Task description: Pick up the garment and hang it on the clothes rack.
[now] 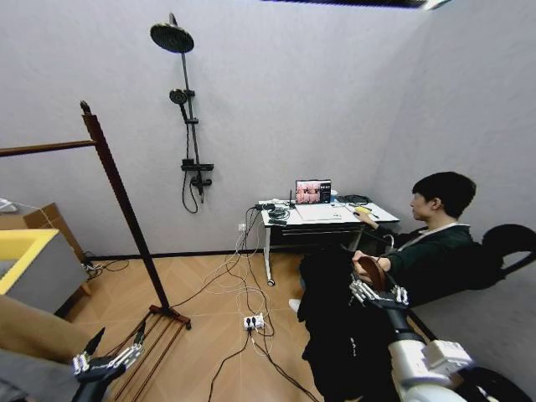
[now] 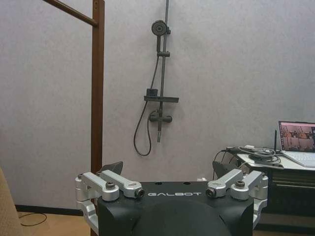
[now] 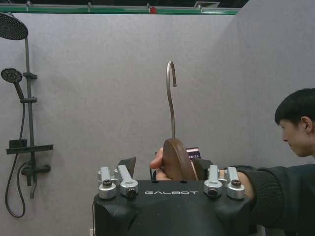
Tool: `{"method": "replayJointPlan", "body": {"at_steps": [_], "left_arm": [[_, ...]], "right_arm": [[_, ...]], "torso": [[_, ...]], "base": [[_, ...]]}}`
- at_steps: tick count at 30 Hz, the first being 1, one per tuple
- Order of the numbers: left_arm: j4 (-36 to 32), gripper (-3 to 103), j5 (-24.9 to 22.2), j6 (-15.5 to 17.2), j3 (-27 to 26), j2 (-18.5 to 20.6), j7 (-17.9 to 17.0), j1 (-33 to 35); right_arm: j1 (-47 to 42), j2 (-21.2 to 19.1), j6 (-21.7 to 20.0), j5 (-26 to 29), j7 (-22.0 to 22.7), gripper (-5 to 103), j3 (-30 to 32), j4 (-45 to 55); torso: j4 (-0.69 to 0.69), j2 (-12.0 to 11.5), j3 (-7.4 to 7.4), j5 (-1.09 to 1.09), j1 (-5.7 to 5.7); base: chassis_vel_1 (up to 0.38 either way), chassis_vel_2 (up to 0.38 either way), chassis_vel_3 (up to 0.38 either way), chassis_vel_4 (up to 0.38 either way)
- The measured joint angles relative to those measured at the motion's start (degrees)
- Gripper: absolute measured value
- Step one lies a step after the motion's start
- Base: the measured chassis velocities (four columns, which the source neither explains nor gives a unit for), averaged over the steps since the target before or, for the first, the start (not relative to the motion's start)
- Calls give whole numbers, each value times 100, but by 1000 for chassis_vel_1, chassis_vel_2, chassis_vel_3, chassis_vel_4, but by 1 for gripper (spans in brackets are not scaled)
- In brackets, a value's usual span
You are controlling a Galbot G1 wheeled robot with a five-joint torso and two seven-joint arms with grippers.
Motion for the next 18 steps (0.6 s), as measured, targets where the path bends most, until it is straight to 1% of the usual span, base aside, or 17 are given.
{"method": "replayJointPlan", "body": {"at_steps": [1,2,3,4,6,7,8,9,10,11,12,14,16,17,18], "left_arm": [[0,100,0,0,0,0,0,0],[0,100,0,0,0,0,0,0],[0,100,0,0,0,0,0,0],[0,100,0,0,0,0,0,0],[0,100,0,0,0,0,0,0],[0,100,0,0,0,0,0,0],[0,100,0,0,0,0,0,0],[0,100,0,0,0,0,0,0],[0,100,0,0,0,0,0,0],[0,100,0,0,0,0,0,0],[0,100,0,0,0,0,0,0],[0,100,0,0,0,0,0,0],[0,100,0,0,0,0,0,0],[0,100,0,0,0,0,0,0],[0,100,0,0,0,0,0,0]], "right_arm": [[10,-3,0,-2,8,64,1,-5],[10,-3,0,-2,8,64,1,-5],[21,-5,0,-5,18,58,3,-10],[30,-8,0,-9,29,58,4,-14],[44,-28,13,-36,59,48,9,-51],[44,-28,13,-36,59,48,9,-51],[49,-46,28,-49,80,42,11,-82],[49,-46,28,-49,80,42,11,-82],[57,-58,44,-51,105,37,18,-109],[57,-58,44,-51,105,37,18,-109],[66,-63,52,-46,133,26,21,-122],[94,-73,112,-45,158,15,15,-129],[96,-77,130,-42,159,15,15,-128],[96,-84,158,-24,159,9,16,-119],[96,-84,158,-24,159,9,16,-119]], "torso": [[0,0,0,0,0],[0,0,0,0,0],[0,0,0,0,0],[0,0,0,0,0],[0,0,0,0,-1],[0,0,0,0,-1],[0,0,0,0,-1],[0,0,0,0,-1],[0,0,0,0,-1],[0,0,0,0,-1],[0,0,0,0,-1],[1,0,0,0,-1],[1,0,0,-1,-1],[0,0,0,0,-1],[0,0,0,0,-1]], "base": [[0,0,0,0],[0,0,0,0],[0,0,0,0],[0,0,0,0],[0,0,0,0],[0,0,0,0],[0,0,0,0],[0,0,0,0],[0,0,0,0],[0,0,0,0],[0,0,0,0],[0,0,0,0],[0,0,0,0],[0,0,0,0],[0,0,0,0]]}}
